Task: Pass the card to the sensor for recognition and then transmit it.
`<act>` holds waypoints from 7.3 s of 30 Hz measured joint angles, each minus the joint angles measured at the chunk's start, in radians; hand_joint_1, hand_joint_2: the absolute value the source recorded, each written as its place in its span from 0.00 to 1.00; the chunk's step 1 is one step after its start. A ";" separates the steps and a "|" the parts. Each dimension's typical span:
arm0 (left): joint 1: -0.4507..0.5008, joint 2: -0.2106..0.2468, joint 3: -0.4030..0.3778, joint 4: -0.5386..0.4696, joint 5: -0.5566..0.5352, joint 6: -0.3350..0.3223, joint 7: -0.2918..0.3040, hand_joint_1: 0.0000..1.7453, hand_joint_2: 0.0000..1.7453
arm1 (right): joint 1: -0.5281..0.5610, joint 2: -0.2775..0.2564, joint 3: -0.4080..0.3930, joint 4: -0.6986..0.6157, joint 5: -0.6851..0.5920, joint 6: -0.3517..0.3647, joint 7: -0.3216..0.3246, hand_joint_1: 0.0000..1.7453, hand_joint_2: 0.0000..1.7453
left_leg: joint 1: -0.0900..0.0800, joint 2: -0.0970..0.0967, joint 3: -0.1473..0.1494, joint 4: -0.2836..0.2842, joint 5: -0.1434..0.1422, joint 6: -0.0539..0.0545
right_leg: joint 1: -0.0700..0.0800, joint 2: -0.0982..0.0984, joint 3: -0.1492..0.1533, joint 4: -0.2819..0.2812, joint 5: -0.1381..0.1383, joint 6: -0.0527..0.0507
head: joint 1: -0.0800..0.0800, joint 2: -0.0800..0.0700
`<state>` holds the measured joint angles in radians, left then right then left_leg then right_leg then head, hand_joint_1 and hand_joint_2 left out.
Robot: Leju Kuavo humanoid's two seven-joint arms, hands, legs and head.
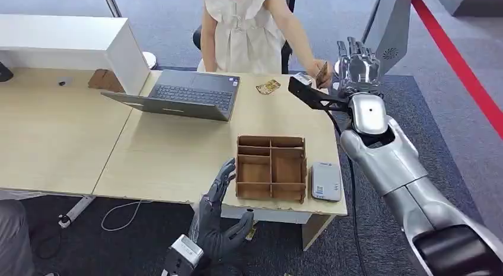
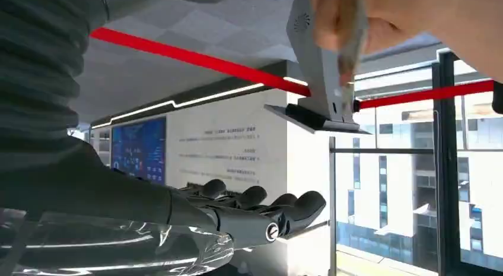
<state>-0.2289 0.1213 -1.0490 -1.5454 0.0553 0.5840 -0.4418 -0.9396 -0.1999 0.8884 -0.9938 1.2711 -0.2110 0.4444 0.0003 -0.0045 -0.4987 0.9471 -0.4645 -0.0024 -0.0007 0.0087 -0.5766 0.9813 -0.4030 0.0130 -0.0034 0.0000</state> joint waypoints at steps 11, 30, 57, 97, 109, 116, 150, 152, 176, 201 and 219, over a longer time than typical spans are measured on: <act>0.083 -0.021 0.082 -0.003 -0.104 -0.034 0.017 0.00 1.00 | 0.146 -0.024 -0.113 -0.153 -0.186 -0.360 -0.040 0.00 1.00 | 0.000 0.000 0.000 0.000 0.000 0.000 | 0.000 0.000 0.000 0.000 0.000 0.000 | 0.000 0.000; 0.151 -0.011 0.153 -0.080 -0.133 0.050 0.082 0.00 1.00 | 0.544 -0.055 -0.182 -0.495 -0.399 -0.485 -0.220 0.00 1.00 | 0.000 0.000 0.000 0.000 -0.001 0.001 | 0.000 0.000 0.000 -0.001 -0.001 0.000 | 0.000 0.000; 0.163 0.006 0.181 -0.120 -0.138 0.091 0.054 0.00 1.00 | 0.559 -0.036 -0.159 -0.520 -0.128 -0.346 -0.259 0.00 1.00 | 0.001 0.000 -0.002 -0.001 0.000 0.000 | 0.000 0.000 0.000 0.000 -0.001 0.000 | 0.000 0.000; 0.183 0.005 0.198 -0.100 -0.141 0.055 0.064 0.00 1.00 | 0.427 0.050 -0.032 -0.253 -0.030 -0.265 -0.185 0.00 1.00 | 0.001 -0.001 -0.001 -0.001 0.000 0.000 | 0.000 -0.001 0.000 0.000 -0.001 0.000 | 0.000 0.000; 0.176 0.005 0.214 -0.109 -0.155 0.074 0.084 0.00 1.00 | 0.477 0.015 -0.056 -0.333 -0.026 -0.261 -0.175 0.00 1.00 | 0.001 -0.001 -0.001 -0.001 0.000 0.000 | 0.000 -0.001 0.000 0.000 -0.001 0.000 | 0.000 0.000; 0.175 0.006 0.216 -0.126 -0.164 0.087 0.100 0.00 1.00 | 0.504 0.013 -0.068 -0.352 -0.028 -0.223 -0.203 0.00 1.00 | 0.001 -0.001 -0.001 -0.001 0.000 0.000 | 0.000 -0.001 0.000 0.000 -0.001 0.000 | 0.000 0.000; 0.169 -0.002 0.209 -0.116 -0.133 -0.038 0.056 0.00 1.00 | 0.462 0.021 -0.038 -0.286 0.010 -0.028 -0.187 0.00 1.00 | 0.001 -0.001 -0.001 -0.001 0.000 0.000 | 0.000 -0.001 0.000 0.000 -0.001 0.000 | 0.000 0.000; 0.170 -0.002 0.206 -0.111 -0.127 -0.048 0.051 0.00 1.00 | 0.462 0.020 -0.038 -0.282 0.010 -0.028 -0.176 0.00 1.00 | 0.001 -0.001 -0.001 -0.001 0.000 0.000 | 0.000 -0.001 0.000 0.000 -0.001 0.000 | 0.000 0.000; 0.168 -0.016 0.195 -0.072 -0.099 -0.109 0.023 0.00 1.00 | 0.443 0.017 -0.025 -0.209 0.008 -0.009 -0.155 0.00 1.00 | 0.001 -0.001 -0.001 -0.001 0.000 0.000 | 0.000 -0.001 0.000 0.000 -0.001 0.000 | 0.000 0.000; 0.141 -0.041 0.194 -0.007 -0.080 -0.144 -0.013 0.00 1.00 | 0.349 0.094 0.006 -0.032 0.009 -0.039 -0.206 0.00 1.00 | 0.001 -0.001 -0.002 -0.001 0.000 0.000 | 0.000 -0.001 0.000 0.000 -0.001 0.000 | 0.000 0.000; 0.139 -0.050 0.194 0.002 -0.083 -0.149 -0.013 0.00 1.00 | 0.314 0.138 0.027 0.061 -0.010 -0.045 -0.214 0.00 1.00 | 0.001 -0.001 -0.001 -0.001 0.000 0.000 | 0.000 -0.001 0.000 0.000 -0.001 0.000 | 0.000 0.000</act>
<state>-0.0898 0.0717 -0.8553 -1.5431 -0.0278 0.4349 -0.4551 -0.6252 -0.0622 0.9155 -0.9327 1.2612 -0.2556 0.2304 0.0009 -0.0054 -0.5000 0.9466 -0.4647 -0.0023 -0.0004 0.0080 -0.5767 0.9812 -0.4038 0.0127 -0.0034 0.0000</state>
